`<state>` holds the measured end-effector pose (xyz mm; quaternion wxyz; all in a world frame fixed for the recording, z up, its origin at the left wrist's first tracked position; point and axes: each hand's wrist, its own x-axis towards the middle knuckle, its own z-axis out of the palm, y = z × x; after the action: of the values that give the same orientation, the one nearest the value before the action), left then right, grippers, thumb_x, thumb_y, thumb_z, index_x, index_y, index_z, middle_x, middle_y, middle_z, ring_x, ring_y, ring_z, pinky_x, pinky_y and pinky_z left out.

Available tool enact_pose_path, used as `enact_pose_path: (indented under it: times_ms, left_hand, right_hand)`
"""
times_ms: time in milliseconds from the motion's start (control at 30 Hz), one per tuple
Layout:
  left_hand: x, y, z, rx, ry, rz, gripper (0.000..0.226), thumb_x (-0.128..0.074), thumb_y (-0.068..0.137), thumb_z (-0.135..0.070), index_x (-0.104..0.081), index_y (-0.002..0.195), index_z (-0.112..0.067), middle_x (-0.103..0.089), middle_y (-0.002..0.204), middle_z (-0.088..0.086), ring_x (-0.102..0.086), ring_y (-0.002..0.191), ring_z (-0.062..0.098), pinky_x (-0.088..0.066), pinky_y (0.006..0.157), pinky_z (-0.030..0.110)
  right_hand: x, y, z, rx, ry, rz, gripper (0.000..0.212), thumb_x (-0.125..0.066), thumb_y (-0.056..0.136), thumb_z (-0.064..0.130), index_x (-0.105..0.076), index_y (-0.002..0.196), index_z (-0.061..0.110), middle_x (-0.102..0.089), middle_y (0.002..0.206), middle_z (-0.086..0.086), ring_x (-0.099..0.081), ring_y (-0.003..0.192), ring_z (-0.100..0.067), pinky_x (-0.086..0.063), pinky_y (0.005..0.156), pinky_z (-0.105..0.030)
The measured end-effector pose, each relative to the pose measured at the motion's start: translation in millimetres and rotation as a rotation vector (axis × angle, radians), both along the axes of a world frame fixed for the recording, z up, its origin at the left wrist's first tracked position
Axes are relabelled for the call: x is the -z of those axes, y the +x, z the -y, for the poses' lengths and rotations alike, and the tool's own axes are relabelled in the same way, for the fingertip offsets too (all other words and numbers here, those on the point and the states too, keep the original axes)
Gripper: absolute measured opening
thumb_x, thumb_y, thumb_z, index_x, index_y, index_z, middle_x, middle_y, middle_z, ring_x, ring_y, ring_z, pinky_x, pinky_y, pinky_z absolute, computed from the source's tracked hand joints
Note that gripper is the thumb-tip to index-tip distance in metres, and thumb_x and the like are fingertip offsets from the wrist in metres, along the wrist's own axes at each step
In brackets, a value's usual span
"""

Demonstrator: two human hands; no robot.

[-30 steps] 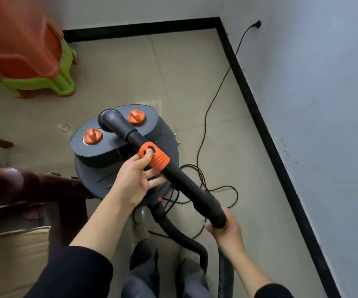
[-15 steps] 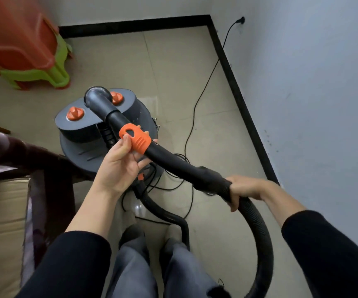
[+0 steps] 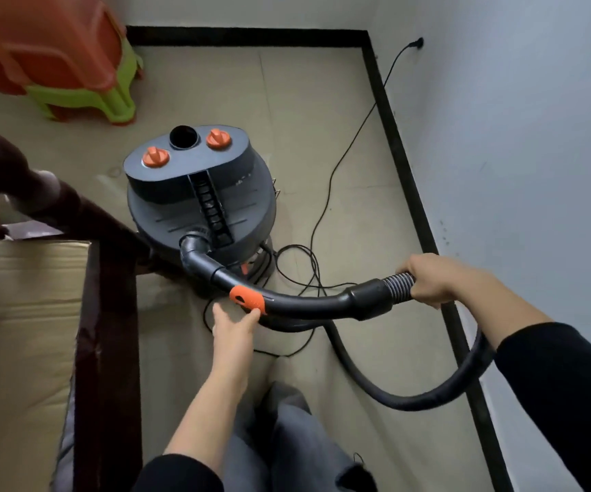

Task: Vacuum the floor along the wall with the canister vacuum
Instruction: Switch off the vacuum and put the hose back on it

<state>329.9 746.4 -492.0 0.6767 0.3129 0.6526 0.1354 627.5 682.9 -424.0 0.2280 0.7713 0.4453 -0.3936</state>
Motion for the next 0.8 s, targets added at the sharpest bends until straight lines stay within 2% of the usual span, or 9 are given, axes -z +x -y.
enact_pose_path:
  times_ms: [67, 167, 267, 333, 400, 500, 600, 667, 800]
  left_hand:
    - [-1, -1, 10, 0.307, 0.257, -0.232, 0.094, -0.065, 0.088, -0.016, 0.0, 0.156, -0.019, 0.001, 0.161, 0.008, -0.002, 0.147, 0.025, -0.012, 0.119, 0.042]
    - [-8, 10, 29, 0.631, 0.605, -0.319, 0.106, -0.07, 0.079, -0.019, 0.004, 0.155, -0.026, 0.022, 0.159, 0.003, 0.02, 0.146, 0.021, 0.01, 0.119, 0.041]
    - [-9, 31, 47, 0.934, 0.866, -0.311, 0.104, -0.067, 0.076, -0.028, 0.002, 0.154, -0.032, -0.005, 0.161, -0.002, 0.013, 0.149, 0.018, 0.026, 0.109, 0.04]
    - [-12, 50, 53, 1.049, 0.863, -0.278, 0.095, -0.063, 0.079, -0.028, -0.005, 0.154, -0.034, -0.041, 0.145, -0.006, -0.022, 0.144, 0.017, 0.022, 0.111, 0.047]
    - [-15, 67, 55, 1.001, 0.785, -0.207, 0.079, -0.063, 0.079, -0.026, -0.024, 0.147, -0.036, -0.058, 0.125, -0.008, -0.049, 0.122, 0.017, -0.001, 0.118, 0.052]
    - [-14, 76, 54, 0.79, 0.624, -0.075, 0.066, -0.067, 0.073, -0.021, -0.041, 0.131, -0.037, -0.066, 0.107, -0.007, -0.061, 0.1, 0.02, -0.046, 0.092, 0.039]
    - [-12, 72, 49, 0.744, 0.615, -0.103, 0.069, -0.07, 0.069, -0.025, -0.042, 0.13, -0.045, -0.066, 0.103, -0.011, -0.061, 0.095, 0.016, -0.051, 0.083, 0.033]
    - [-13, 65, 38, 0.703, 0.589, -0.123, 0.072, -0.069, 0.064, -0.03, -0.044, 0.129, -0.047, -0.065, 0.102, -0.013, -0.061, 0.094, 0.014, -0.05, 0.083, 0.033]
    - [-14, 47, 21, 0.56, 0.519, -0.059, 0.068, -0.069, 0.061, -0.028, -0.053, 0.124, -0.046, -0.064, 0.095, -0.019, -0.06, 0.089, 0.004, -0.047, 0.077, 0.026]
  right_hand:
    - [9, -7, 0, -0.051, 0.041, 0.04, 0.033, -0.044, 0.067, -0.003, -0.062, 0.084, 0.018, -0.059, 0.064, -0.002, -0.06, 0.062, -0.023, -0.042, 0.049, -0.023]
    - [13, -8, -2, -0.156, 0.103, 0.062, 0.02, -0.048, 0.074, 0.003, -0.056, 0.077, 0.021, -0.055, 0.068, 0.001, -0.059, 0.074, -0.026, -0.045, 0.058, -0.029]
    - [5, -11, -9, -0.243, 0.108, 0.051, 0.017, -0.053, 0.075, 0.006, -0.056, 0.079, 0.023, -0.056, 0.071, 0.002, -0.058, 0.076, -0.025, -0.048, 0.06, -0.031]
    - [-2, -18, -15, -0.307, 0.071, 0.044, 0.016, -0.054, 0.077, 0.009, -0.055, 0.08, 0.024, -0.055, 0.072, 0.005, -0.056, 0.075, -0.022, -0.042, 0.056, -0.027]
    - [-7, -24, -20, -0.348, 0.074, 0.02, 0.015, -0.055, 0.078, 0.01, -0.052, 0.077, 0.024, -0.053, 0.07, 0.006, -0.055, 0.074, -0.021, -0.037, 0.055, -0.026]
    - [-7, -17, -22, -0.359, 0.17, -0.009, 0.012, -0.057, 0.076, 0.012, -0.052, 0.079, 0.022, -0.053, 0.072, 0.004, -0.055, 0.074, -0.021, -0.037, 0.055, -0.026]
    - [15, 0, -7, -0.267, 0.545, -0.006, 0.019, -0.061, 0.07, 0.01, -0.056, 0.087, 0.018, -0.053, 0.08, 0.003, -0.055, 0.082, -0.025, -0.04, 0.07, -0.032]
    - [44, 13, 13, -0.148, 0.844, 0.173, 0.034, -0.066, 0.065, 0.006, -0.06, 0.098, 0.013, -0.058, 0.091, -0.003, -0.056, 0.09, -0.031, -0.039, 0.081, -0.038]
    - [93, 29, 50, 0.58, 0.933, 0.3, 0.058, -0.079, 0.072, 0.018, -0.05, 0.121, 0.006, -0.055, 0.119, -0.014, -0.052, 0.11, -0.034, -0.046, 0.086, -0.047]
